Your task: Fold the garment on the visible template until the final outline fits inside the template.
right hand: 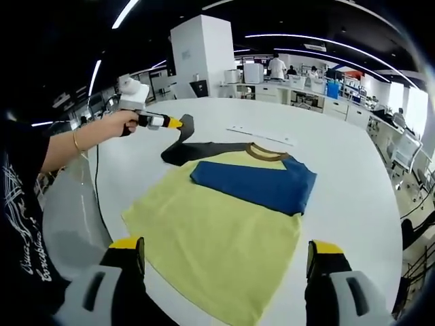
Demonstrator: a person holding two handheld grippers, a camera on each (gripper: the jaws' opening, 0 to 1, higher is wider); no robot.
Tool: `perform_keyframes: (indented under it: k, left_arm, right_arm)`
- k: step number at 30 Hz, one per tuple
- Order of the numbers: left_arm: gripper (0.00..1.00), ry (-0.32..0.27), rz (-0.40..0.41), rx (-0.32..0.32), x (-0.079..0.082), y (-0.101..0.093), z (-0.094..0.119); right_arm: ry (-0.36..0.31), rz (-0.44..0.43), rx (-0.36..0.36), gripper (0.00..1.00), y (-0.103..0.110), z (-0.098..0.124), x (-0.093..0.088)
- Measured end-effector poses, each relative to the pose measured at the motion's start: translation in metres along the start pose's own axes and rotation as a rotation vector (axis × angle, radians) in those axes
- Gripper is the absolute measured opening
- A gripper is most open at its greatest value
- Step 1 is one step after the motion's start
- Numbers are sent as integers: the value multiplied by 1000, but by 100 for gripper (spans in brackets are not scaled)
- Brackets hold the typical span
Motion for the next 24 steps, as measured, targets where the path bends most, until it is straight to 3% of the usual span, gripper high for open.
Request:
perform_keyframes:
  k: [24]
  left_arm:
    - [0,-16,-71,-166,24,-77,-35]
  right_arm:
    - [28,24,31,99,4,-4,-3]
Point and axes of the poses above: the point that each gripper's makers call its tool centre point, and the gripper's own axes: z roughly backward along the fingers, y roughly to its left, x roughly out of its top, the point moved 8 cm from there along z, roughly backward along the fingers, and after that the axes turned 7 degrees about -y, right-handed, at the moved point
